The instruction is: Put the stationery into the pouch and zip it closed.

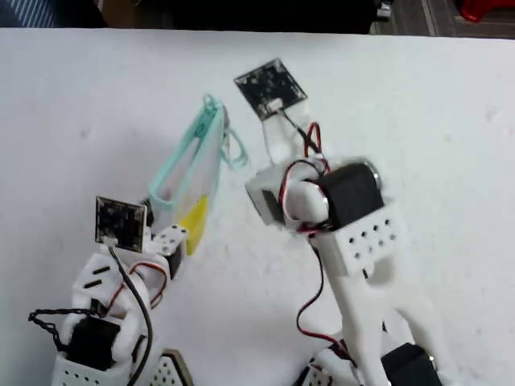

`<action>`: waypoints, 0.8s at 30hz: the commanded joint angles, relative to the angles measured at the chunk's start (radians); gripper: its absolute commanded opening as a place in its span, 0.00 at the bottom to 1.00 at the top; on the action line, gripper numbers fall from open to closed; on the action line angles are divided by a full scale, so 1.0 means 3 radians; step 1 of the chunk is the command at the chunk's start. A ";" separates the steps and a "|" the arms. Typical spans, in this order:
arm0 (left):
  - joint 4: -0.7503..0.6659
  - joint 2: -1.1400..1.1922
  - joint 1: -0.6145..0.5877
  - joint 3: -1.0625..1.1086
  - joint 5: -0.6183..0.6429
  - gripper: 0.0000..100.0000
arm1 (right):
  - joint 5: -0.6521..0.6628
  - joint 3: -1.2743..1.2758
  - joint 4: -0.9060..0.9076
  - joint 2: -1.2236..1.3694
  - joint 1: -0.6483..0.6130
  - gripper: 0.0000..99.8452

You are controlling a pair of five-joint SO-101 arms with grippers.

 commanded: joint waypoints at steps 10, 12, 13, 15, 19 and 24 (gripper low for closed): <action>0.0061 0.0003 0.0049 -0.0072 0.0092 0.27 | 0.0036 0.1335 -0.2212 -0.2212 -0.0079 0.02; 0.0061 0.0003 0.0049 -0.0072 0.0092 0.27 | 0.0036 0.1621 -0.2800 -0.2437 -0.0136 0.02; 0.0061 0.0003 0.0049 -0.0072 0.0092 0.27 | 0.0036 0.1698 -0.3041 -0.2478 -0.0161 0.02; 0.0061 0.0003 0.0049 -0.0072 0.0092 0.27 | 0.0036 0.1718 -0.3301 -0.2447 -0.0187 0.02; 0.0061 0.0003 0.0049 -0.0072 0.0092 0.27 | 0.0020 0.1483 -0.3445 -0.2238 -0.0187 0.02; 0.0061 0.0003 0.0049 -0.0072 0.0092 0.27 | 0.0010 0.1033 -0.3424 -0.1869 -0.0284 0.02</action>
